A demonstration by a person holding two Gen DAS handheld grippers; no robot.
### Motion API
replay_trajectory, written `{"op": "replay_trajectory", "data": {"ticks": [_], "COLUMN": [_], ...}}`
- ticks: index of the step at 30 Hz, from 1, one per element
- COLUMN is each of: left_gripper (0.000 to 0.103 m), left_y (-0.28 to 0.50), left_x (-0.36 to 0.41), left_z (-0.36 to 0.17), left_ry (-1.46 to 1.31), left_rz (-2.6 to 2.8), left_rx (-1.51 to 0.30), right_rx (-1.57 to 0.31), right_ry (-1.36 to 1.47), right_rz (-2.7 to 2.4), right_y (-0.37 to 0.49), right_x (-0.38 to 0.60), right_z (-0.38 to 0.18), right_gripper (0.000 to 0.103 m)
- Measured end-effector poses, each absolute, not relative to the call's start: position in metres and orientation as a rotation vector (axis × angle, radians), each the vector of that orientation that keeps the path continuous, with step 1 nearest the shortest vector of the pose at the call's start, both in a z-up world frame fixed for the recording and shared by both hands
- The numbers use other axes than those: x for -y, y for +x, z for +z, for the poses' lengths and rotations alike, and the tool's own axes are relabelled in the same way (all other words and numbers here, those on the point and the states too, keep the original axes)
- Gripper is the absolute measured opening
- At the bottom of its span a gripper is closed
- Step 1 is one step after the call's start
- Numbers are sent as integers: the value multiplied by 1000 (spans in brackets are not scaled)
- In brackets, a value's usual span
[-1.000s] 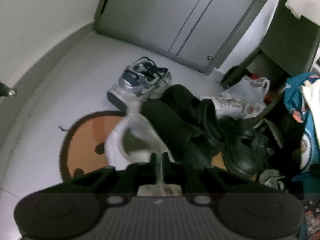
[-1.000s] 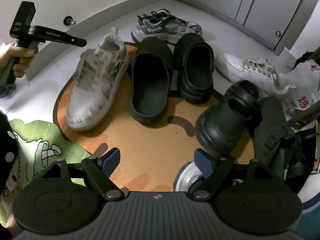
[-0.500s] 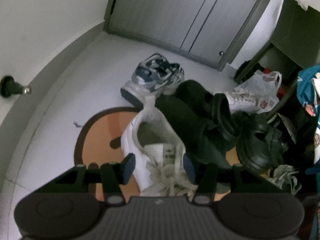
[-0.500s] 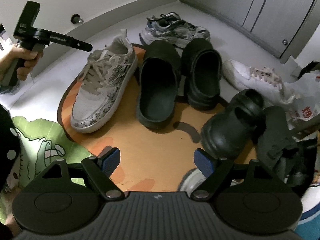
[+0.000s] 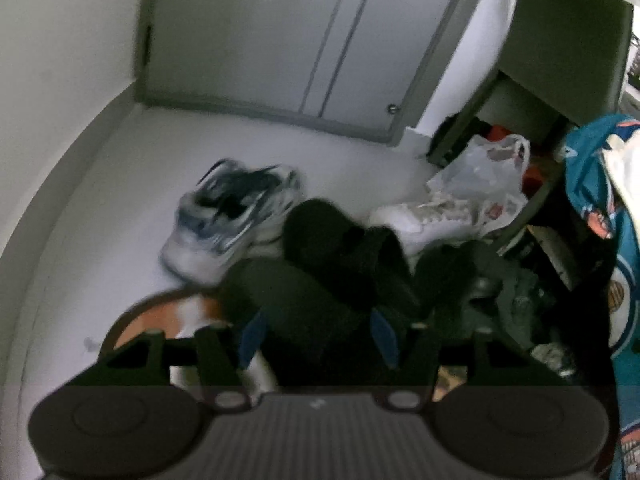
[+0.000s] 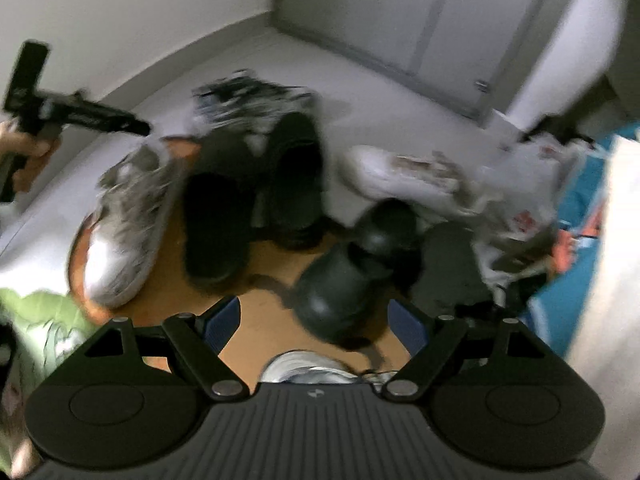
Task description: Organize scattered shoes
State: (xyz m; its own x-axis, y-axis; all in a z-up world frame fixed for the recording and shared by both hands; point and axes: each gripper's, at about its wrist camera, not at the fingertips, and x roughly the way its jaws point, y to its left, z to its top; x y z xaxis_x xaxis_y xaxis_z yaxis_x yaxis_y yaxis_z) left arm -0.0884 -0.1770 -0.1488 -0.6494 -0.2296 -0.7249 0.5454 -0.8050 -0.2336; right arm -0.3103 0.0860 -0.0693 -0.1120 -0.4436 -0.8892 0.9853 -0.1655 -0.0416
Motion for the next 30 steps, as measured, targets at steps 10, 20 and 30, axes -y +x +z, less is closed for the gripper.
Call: {"op": "replay_trajectory", "data": {"ticks": [10, 20, 30], "left_gripper": [61, 62, 67], "left_y": [-187, -326, -428], "left_x": [188, 184, 183], "left_z": [-141, -158, -173], "left_ry": [1038, 1134, 1227], "left_rz": [-2459, -2485, -2428], "left_rx": [-671, -769, -853], "right_rx": [-834, -749, -604], "right_ry": [836, 972, 1021], "right_rz": [-1666, -1742, -1896], "right_y": [-330, -356, -387], "right_x": [-64, -64, -64], "right_z": [-63, -70, -69], "right_gripper": [85, 84, 85]}}
